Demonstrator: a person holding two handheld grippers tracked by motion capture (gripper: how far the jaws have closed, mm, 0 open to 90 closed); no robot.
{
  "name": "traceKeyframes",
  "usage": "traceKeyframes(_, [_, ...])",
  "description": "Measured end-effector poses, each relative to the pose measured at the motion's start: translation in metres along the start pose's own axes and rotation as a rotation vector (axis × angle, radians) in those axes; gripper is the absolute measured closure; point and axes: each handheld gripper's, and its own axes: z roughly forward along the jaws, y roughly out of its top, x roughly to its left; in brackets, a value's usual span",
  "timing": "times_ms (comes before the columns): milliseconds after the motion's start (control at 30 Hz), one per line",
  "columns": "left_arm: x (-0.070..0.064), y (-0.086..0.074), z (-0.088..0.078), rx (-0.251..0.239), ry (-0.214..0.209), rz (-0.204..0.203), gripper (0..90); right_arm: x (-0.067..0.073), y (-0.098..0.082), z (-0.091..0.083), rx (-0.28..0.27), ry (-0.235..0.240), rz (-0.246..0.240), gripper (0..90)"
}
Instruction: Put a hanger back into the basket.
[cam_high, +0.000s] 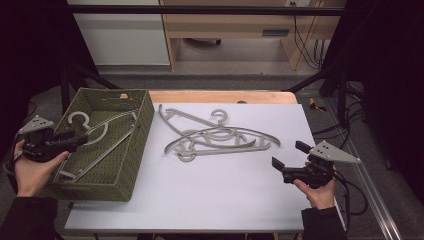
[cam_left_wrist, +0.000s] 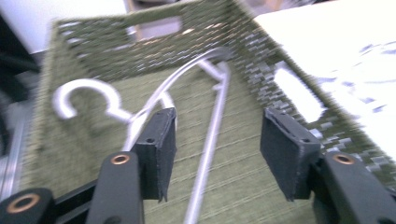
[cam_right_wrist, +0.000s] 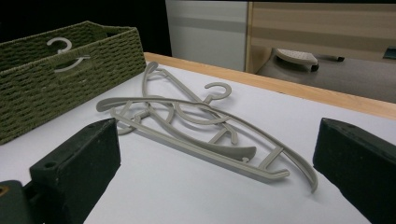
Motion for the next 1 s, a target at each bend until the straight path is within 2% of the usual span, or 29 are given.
traceKeyframes(67, [-0.009, -0.001, 0.0, -0.031, -0.028, 0.009, 36.4, 0.0, 0.0, 0.0, 0.003, -0.002, 0.002, 1.0])
traceKeyframes(100, [-0.018, -0.001, 0.001, -0.047, -0.038, 0.015, 35.5, 0.0, 0.0, 0.001, 0.004, -0.003, 0.001, 1.0])
traceKeyframes(133, [-0.018, -0.001, 0.001, -0.047, -0.038, 0.015, 34.2, 0.0, 0.0, 0.001, 0.004, -0.003, 0.001, 1.0])
traceKeyframes(433, [-0.061, 0.003, 0.011, -0.098, -0.122, 0.051, 24.9, -0.002, -0.001, -0.001, 0.003, -0.002, 0.004, 0.9])
traceKeyframes(467, [-0.07, 0.005, 0.013, -0.105, -0.136, 0.061, 22.7, -0.003, -0.002, -0.002, 0.001, -0.001, 0.008, 0.9])
traceKeyframes(667, [-0.091, 0.01, 0.017, -0.131, -0.179, 0.078, 20.6, -0.003, -0.001, -0.004, -0.008, -0.004, 0.008, 0.9])
traceKeyframes(700, [-0.099, 0.011, 0.019, -0.128, -0.201, 0.095, 20.5, -0.003, -0.001, -0.005, -0.007, -0.004, 0.006, 0.9])
traceKeyframes(733, [-0.099, 0.011, 0.019, -0.128, -0.201, 0.095, 20.4, -0.003, -0.001, -0.005, -0.007, -0.004, 0.006, 0.9])
traceKeyframes(867, [-0.116, 0.014, 0.026, -0.117, -0.233, 0.118, 20.3, -0.004, -0.001, -0.005, -0.011, -0.004, 0.004, 0.9])
traceKeyframes(900, [-0.124, 0.016, 0.03, -0.107, -0.249, 0.13, 20.1, -0.004, -0.001, -0.005, -0.009, -0.005, 0.006, 0.9])
traceKeyframes(933, [-0.124, 0.016, 0.03, -0.107, -0.249, 0.13, 20.1, -0.004, -0.001, -0.005, -0.009, -0.005, 0.006, 0.9])
traceKeyframes(1000, [-0.134, 0.019, 0.036, -0.093, -0.264, 0.15, 20.0, -0.003, -0.001, -0.005, -0.008, -0.004, 0.004, 0.9])
